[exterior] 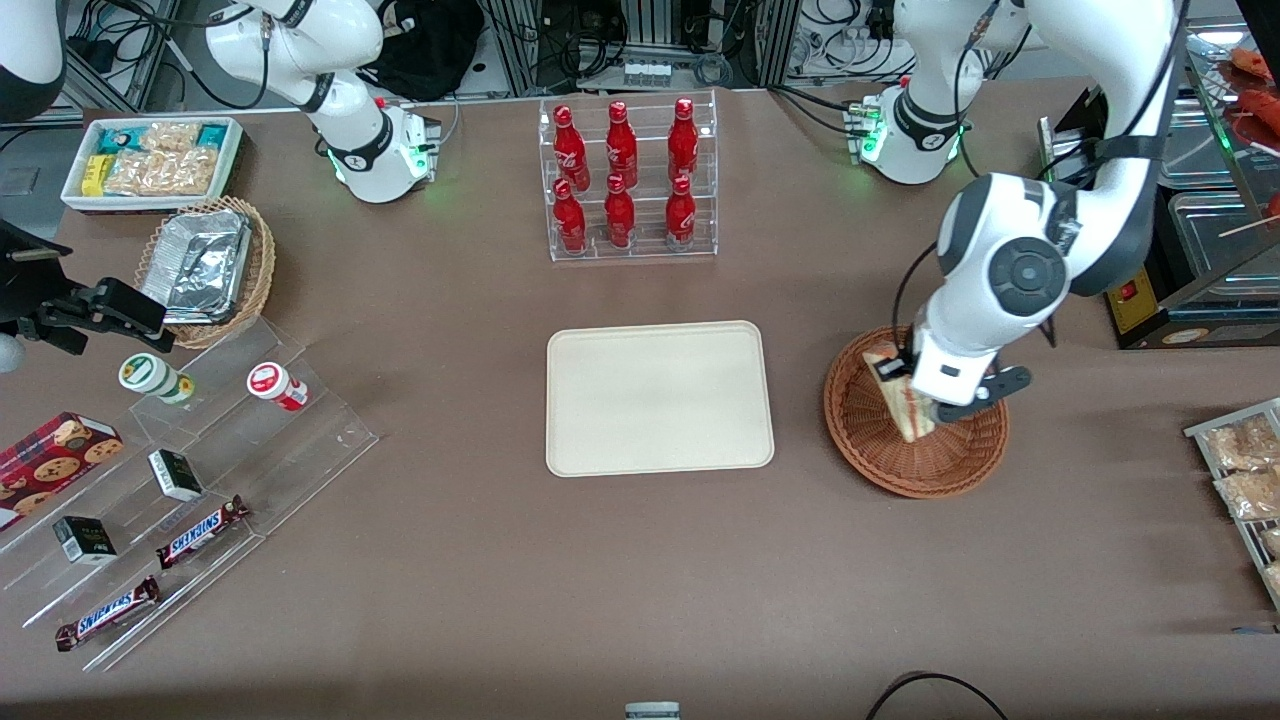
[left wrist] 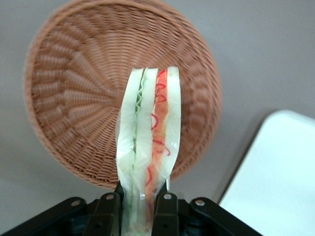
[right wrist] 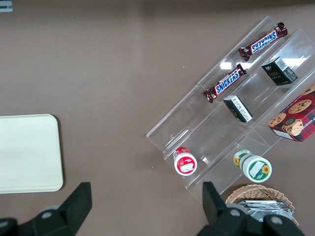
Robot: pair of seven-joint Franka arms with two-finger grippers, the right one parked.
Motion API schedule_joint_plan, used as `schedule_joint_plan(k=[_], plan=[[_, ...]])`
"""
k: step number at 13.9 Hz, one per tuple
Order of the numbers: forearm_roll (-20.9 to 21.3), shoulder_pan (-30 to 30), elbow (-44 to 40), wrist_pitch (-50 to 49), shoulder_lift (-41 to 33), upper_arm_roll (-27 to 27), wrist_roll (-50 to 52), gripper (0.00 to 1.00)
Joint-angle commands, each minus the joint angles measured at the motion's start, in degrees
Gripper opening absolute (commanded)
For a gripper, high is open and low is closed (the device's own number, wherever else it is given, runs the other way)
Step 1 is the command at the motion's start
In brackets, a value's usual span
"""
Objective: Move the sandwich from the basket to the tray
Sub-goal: 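Lift the sandwich and carry it over the cream tray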
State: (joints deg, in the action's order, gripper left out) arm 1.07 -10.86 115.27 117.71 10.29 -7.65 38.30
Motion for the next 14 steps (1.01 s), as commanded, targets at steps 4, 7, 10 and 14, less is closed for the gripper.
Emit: schedule_joint_plan(k=[4,7,10,14], plan=[[-1.07,-11.10,-11.80,-3.00,10.08,0.53,-1.74,0.06],[-1.24,-15.24,-17.69,-3.19,15.79,0.45,3.08,0.05],[-5.63,-19.28,-26.21,-3.45,22.56,0.18,5.90,0.05],[-5.64,-24.03,-32.28,-3.36,27.93,0.18,11.52,0.04]])
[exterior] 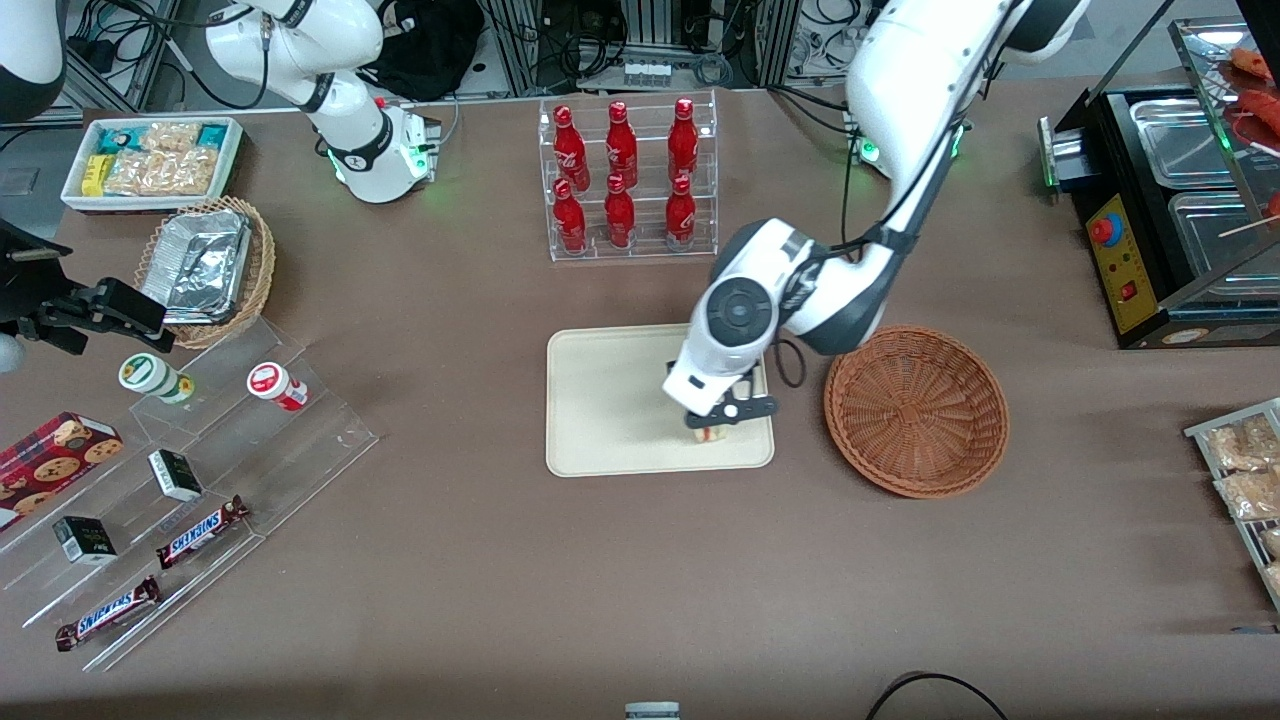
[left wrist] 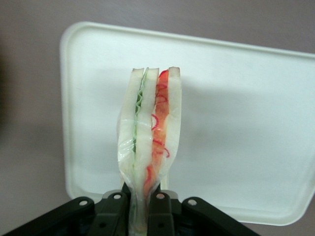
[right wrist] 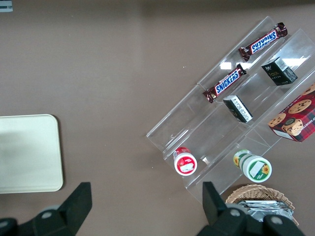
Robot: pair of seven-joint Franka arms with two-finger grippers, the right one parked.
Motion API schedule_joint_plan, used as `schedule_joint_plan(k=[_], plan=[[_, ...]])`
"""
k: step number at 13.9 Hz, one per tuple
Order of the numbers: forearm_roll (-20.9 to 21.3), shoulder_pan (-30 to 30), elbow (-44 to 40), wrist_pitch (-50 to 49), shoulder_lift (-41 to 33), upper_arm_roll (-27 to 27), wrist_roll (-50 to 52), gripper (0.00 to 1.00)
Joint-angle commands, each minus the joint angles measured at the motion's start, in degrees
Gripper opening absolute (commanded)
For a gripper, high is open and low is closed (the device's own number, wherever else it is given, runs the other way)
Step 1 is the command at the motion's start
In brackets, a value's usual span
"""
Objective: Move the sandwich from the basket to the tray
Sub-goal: 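Lift the sandwich and carry it over the cream tray, then lower the sandwich onto the tray and open the left gripper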
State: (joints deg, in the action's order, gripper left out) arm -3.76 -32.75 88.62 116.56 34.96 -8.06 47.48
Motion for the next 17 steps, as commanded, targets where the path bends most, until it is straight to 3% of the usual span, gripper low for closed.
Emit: schedule_joint_plan(k=[1,11,12,13,14,17], plan=[[-0.81,-2.50,-7.13,-2.21,4.32,0.59,3.66,0.04],[-0.37,-5.66,-8.46,2.53,8.90,0.67,4.73,0.07],[-0.37,-5.58,-8.46,2.54,8.90,0.67,4.55,0.13],[-0.55,-5.49,-8.46,2.54,8.82,0.59,4.99,0.46],[-0.81,-5.49,-8.46,2.54,8.55,0.59,5.25,0.99],[-0.11,-5.57,-8.64,1.75,6.28,0.67,4.73,1.00]])
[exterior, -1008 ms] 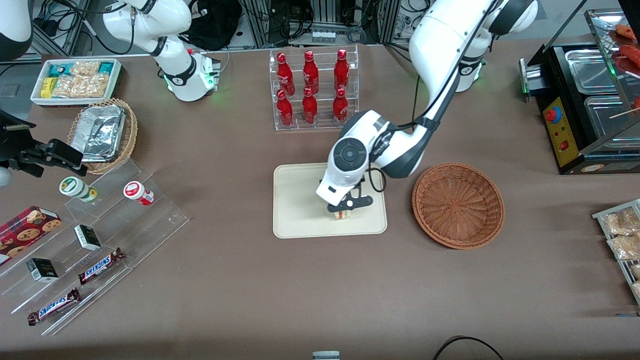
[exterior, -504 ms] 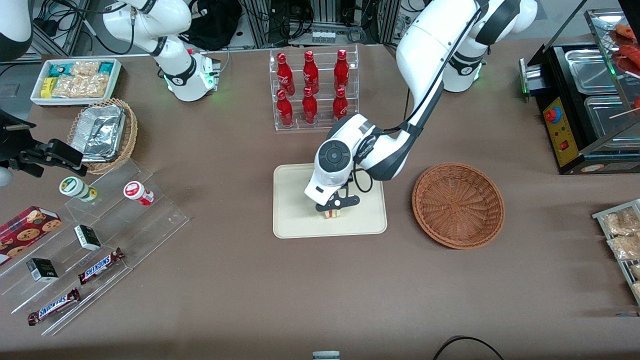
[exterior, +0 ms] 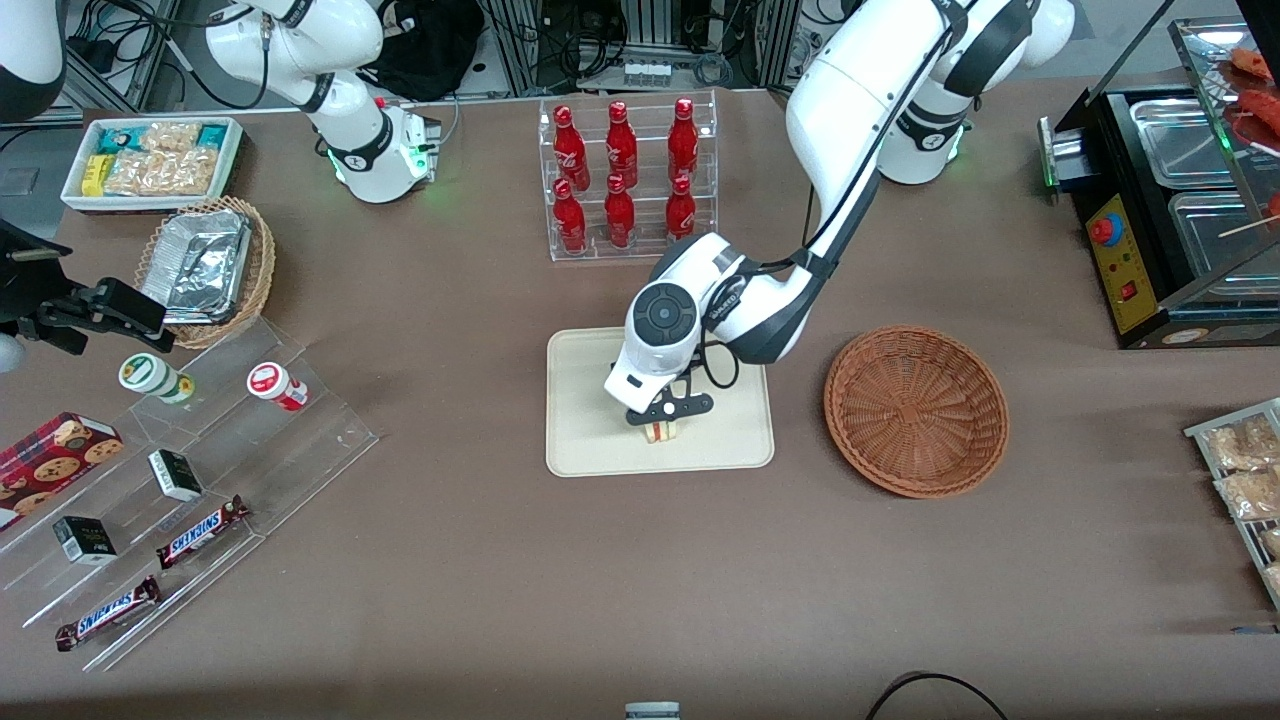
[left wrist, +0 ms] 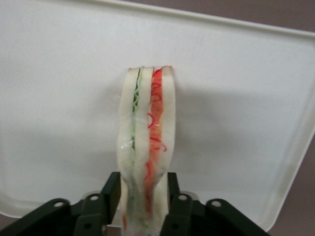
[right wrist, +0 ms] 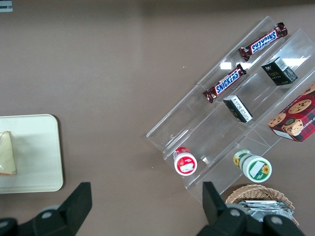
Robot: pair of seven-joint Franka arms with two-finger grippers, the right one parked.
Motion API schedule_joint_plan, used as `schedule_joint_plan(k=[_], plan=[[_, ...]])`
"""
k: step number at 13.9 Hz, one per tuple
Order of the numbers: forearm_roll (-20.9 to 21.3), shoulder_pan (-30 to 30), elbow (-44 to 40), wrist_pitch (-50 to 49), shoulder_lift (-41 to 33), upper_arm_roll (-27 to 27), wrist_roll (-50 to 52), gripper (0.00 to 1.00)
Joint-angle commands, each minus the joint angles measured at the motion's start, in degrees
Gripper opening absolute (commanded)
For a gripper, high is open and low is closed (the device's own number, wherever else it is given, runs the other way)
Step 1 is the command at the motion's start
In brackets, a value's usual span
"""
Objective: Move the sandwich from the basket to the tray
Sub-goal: 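Lower the sandwich onto the tray and open the left gripper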
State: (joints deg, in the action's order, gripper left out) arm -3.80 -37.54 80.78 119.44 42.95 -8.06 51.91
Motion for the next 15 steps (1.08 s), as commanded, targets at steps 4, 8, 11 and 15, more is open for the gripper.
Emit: schedule_joint_plan(k=[4,8,11,15], plan=[[-0.15,0.18,-0.36,-7.27,-7.87,1.03,0.38,1.00],[0.37,2.99,1.75,-13.60,-13.32,1.38,-0.58,1.00],[4.31,4.93,1.84,-21.86,-15.26,2.87,-1.72,1.00],[5.82,10.45,7.00,-23.12,-20.09,4.02,-10.58,1.00]])
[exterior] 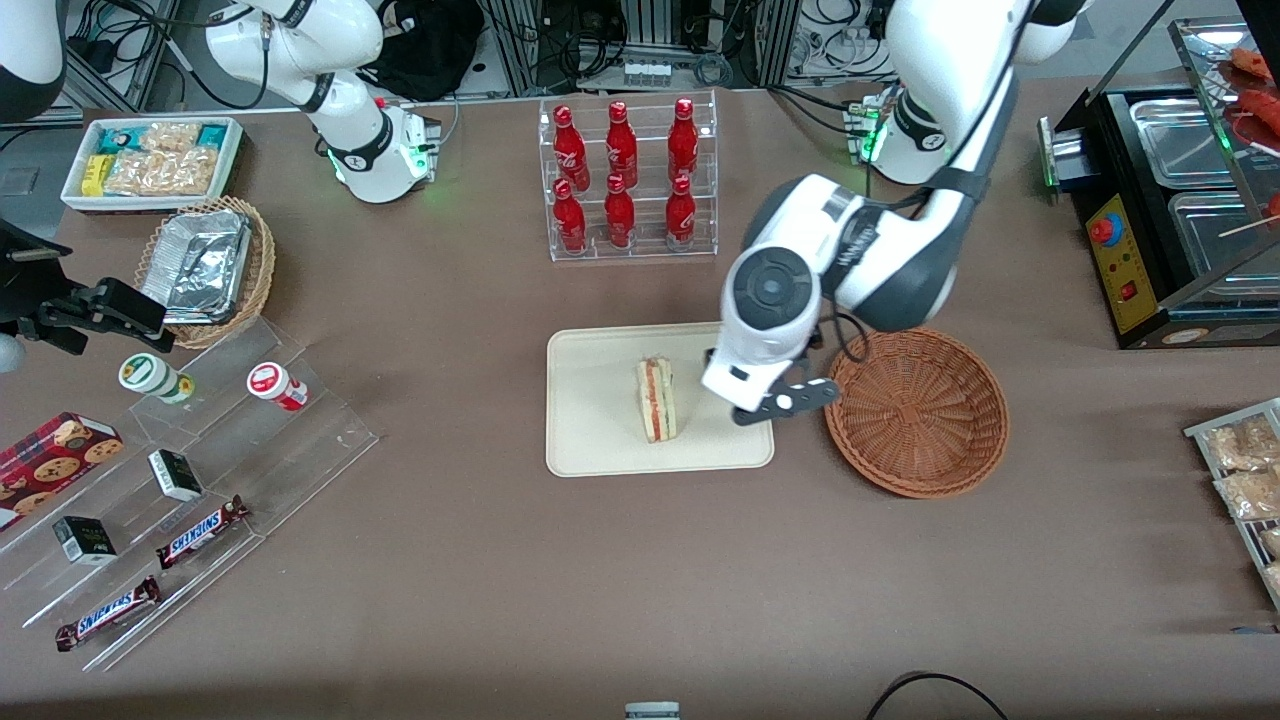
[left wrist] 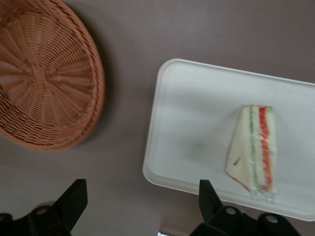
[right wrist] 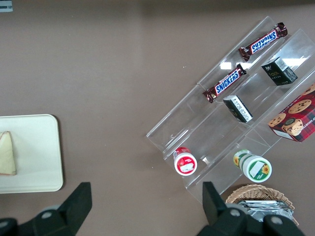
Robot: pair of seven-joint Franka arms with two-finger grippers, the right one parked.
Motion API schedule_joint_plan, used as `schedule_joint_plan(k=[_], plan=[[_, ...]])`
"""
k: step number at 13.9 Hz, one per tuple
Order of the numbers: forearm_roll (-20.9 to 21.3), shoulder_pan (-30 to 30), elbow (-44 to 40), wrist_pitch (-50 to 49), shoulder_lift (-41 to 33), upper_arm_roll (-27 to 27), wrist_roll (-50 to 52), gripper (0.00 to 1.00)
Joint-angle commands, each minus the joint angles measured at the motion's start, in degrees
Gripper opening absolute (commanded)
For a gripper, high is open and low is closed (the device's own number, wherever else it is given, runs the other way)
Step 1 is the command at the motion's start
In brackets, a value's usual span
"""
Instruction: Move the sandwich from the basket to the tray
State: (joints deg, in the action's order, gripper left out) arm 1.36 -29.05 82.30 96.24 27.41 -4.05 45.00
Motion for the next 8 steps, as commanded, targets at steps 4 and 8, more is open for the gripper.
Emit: schedule_joint_plan(k=[4,8], plan=[[0.75,7.86,10.76,0.09,-9.82,-0.08,-12.99,1.00],[0.75,10.94,15.95,0.17,-14.65,0.01,-19.41,1.00]])
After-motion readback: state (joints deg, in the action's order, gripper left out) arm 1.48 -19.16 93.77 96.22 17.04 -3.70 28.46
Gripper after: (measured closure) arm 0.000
